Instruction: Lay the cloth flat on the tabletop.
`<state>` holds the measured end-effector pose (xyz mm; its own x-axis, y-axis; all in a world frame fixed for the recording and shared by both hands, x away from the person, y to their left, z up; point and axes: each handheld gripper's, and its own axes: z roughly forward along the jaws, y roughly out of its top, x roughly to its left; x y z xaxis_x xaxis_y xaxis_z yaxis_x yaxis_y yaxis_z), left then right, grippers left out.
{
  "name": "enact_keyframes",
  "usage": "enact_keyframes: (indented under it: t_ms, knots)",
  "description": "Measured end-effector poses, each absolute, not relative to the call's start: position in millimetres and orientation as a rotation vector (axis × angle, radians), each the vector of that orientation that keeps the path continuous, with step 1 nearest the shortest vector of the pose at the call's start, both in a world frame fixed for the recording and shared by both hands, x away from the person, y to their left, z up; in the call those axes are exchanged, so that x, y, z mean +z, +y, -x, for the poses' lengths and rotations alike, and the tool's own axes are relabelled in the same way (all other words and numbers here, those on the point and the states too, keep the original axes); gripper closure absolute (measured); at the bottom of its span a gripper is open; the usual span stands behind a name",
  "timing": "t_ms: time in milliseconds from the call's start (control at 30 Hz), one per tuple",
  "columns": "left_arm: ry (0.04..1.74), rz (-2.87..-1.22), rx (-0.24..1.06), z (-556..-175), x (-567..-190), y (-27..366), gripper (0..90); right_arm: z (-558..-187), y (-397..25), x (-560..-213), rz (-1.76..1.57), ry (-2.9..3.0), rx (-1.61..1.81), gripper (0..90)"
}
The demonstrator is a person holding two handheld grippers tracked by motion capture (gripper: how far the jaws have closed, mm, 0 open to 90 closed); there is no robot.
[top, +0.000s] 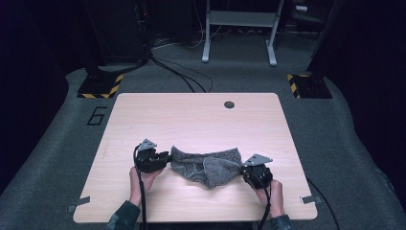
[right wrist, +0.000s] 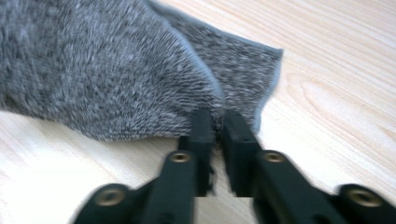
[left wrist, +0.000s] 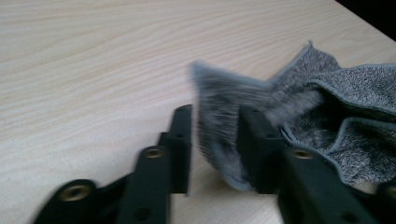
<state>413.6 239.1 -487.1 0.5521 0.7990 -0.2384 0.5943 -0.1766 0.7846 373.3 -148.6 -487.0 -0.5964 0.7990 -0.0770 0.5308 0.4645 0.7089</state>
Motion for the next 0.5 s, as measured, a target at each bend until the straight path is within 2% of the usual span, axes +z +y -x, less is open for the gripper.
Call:
enact_keyframes:
  t_ms: [67, 133, 300, 367, 400, 500]
  knots:
    - [1.135, -1.892, 0.313, -410, -483, 238, 47.7, -372, -151, -481, -1.126, 2.314, 0.961, 72.7]
    - [1.114, -1.908, 0.34, -406, -479, 235, 41.1, -372, -152, -471, -1.114, 2.309, 1.003, 66.2]
    - [1.037, -1.993, 0.301, -404, -482, 206, 35.1, -380, -121, -458, -1.07, 2.364, 1.072, 51.9]
    - [1.012, -2.029, 0.283, -407, -491, 195, 32.5, -385, -101, -461, -1.046, 2.424, 1.052, 51.2]
    - [1.014, -2.038, 0.26, -409, -496, 190, 28.5, -389, -91, -466, -1.028, 2.447, 1.043, 51.3]
    - [1.014, -2.098, 0.265, -414, -507, 180, 29.9, -397, -71, -483, -1.024, 2.525, 0.943, 56.2]
